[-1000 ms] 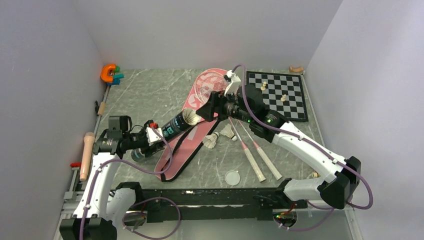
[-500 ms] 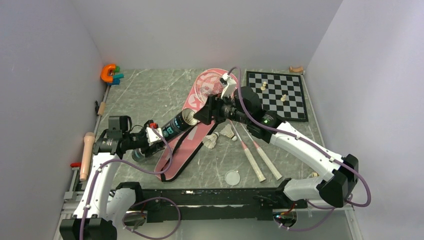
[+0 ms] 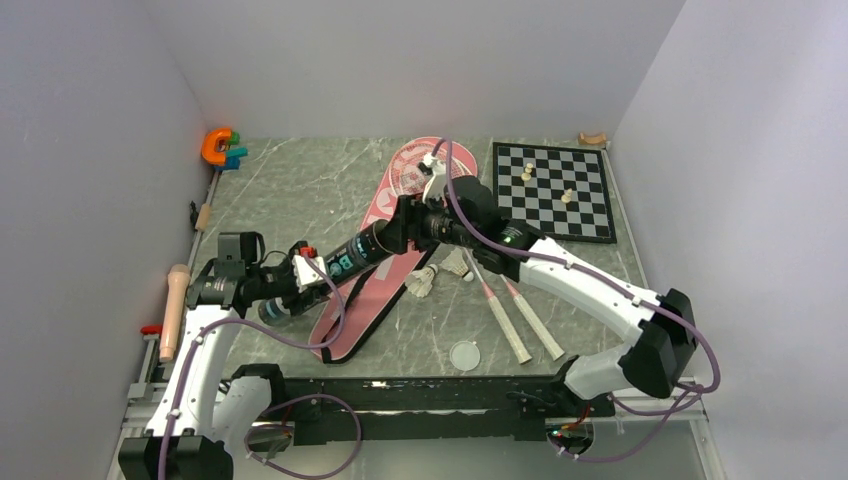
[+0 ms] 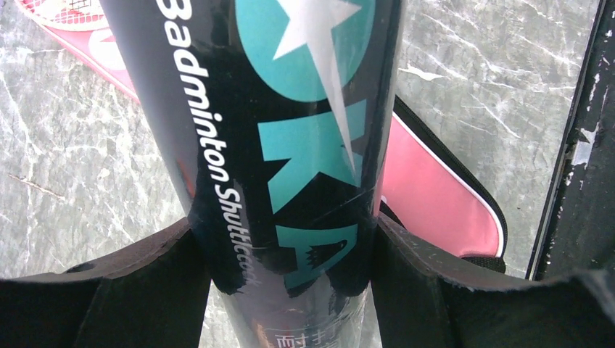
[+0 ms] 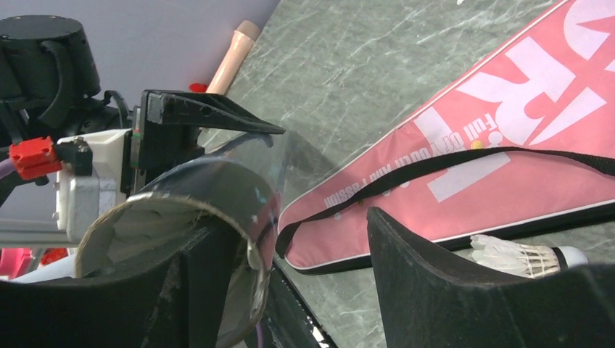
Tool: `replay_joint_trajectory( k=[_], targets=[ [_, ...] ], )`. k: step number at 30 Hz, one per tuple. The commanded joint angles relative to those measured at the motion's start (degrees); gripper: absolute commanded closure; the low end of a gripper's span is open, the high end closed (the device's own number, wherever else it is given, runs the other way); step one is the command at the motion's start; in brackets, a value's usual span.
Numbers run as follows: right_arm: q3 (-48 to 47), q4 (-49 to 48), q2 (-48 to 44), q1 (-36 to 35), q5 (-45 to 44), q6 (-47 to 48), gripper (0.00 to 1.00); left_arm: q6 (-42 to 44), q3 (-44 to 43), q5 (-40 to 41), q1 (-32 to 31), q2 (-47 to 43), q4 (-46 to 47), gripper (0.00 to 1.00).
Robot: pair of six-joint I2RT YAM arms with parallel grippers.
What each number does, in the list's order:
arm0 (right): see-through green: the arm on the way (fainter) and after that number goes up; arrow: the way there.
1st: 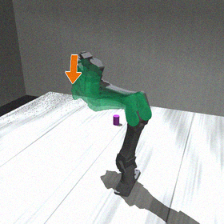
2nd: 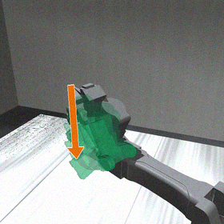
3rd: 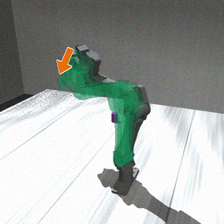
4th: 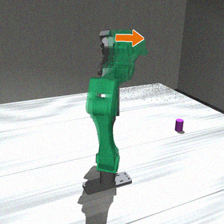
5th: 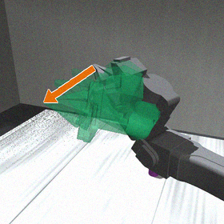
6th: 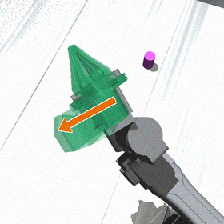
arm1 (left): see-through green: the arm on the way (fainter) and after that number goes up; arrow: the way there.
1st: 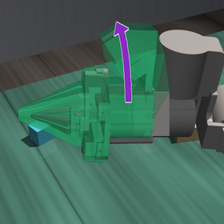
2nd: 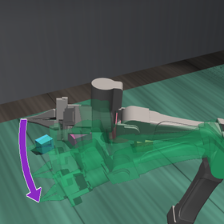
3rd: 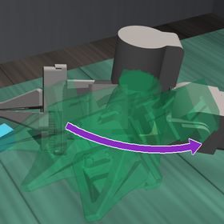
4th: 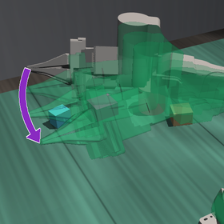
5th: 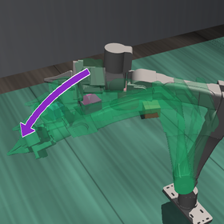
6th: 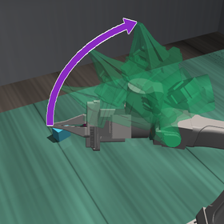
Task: Pack up the badminton gear
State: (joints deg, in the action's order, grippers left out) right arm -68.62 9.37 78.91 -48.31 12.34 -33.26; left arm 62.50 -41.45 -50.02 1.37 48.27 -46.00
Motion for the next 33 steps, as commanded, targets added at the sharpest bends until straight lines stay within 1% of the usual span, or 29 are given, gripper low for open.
replay_joint_trajectory(
  k=[1, 4, 6, 8, 12, 17, 20, 22, 24, 29, 31, 33],
  targets=[
    [-3.94, -1.40, 2.81, -0.86, 1.53, -0.66, 0.30, -0.19, -2.31, -3.73, -0.39, -0.02, 1.74, 0.85],
    [-8.19, 2.38, 3.64, -0.22, 1.14, 0.06, 0.24, -0.89, -1.13, -3.10, -0.39, 0.15, 2.69, 0.85],
    [-10.27, 5.05, 1.43, 1.07, -0.77, 1.13, 0.18, -1.94, 0.38, -1.21, -0.40, 0.31, 4.20, 0.85],
    [-10.51, 7.04, -1.85, 3.24, -2.53, 1.64, 0.14, -3.10, 1.83, 0.75, -0.40, 0.77, 5.63, 0.85],
    [-9.20, 12.01, -6.44, 6.78, -6.38, 2.16, 0.09, -4.10, 3.60, 3.22, -0.40, 1.20, 6.32, 0.86],
    [-3.47, 16.47, -9.08, 8.62, -12.84, 1.57, 0.09, -3.76, 5.59, 5.43, -0.40, -0.36, 6.88, 0.84],
    [1.86, 16.99, -9.06, 9.14, -16.63, 0.10, 0.11, -3.44, 6.11, 7.88, -0.40, -1.30, 6.30, 0.85],
    [3.41, 18.00, -6.61, 9.14, -19.47, -1.04, 0.14, -3.25, 6.27, 9.18, -0.40, -1.25, 5.27, 0.87],
    [2.96, 19.67, -1.94, 9.04, -23.17, -1.88, 0.16, -3.25, 6.50, 9.36, -0.40, -1.24, 4.35, 0.87],
    [-1.68, 22.80, 11.27, 8.95, -29.60, -3.21, 0.20, -1.58, 8.12, 7.54, -0.28, -3.92, 2.95, 0.87],
    [-3.76, 23.41, 15.43, 8.95, -31.69, -3.47, 0.20, 0.80, 8.98, 7.49, -0.31, -5.15, 2.04, 0.87],
    [-5.65, 24.07, 18.96, 9.04, -33.29, -3.65, 0.20, 1.14, 9.59, 7.95, -0.31, -5.87, 2.26, 0.87]
  ],
)
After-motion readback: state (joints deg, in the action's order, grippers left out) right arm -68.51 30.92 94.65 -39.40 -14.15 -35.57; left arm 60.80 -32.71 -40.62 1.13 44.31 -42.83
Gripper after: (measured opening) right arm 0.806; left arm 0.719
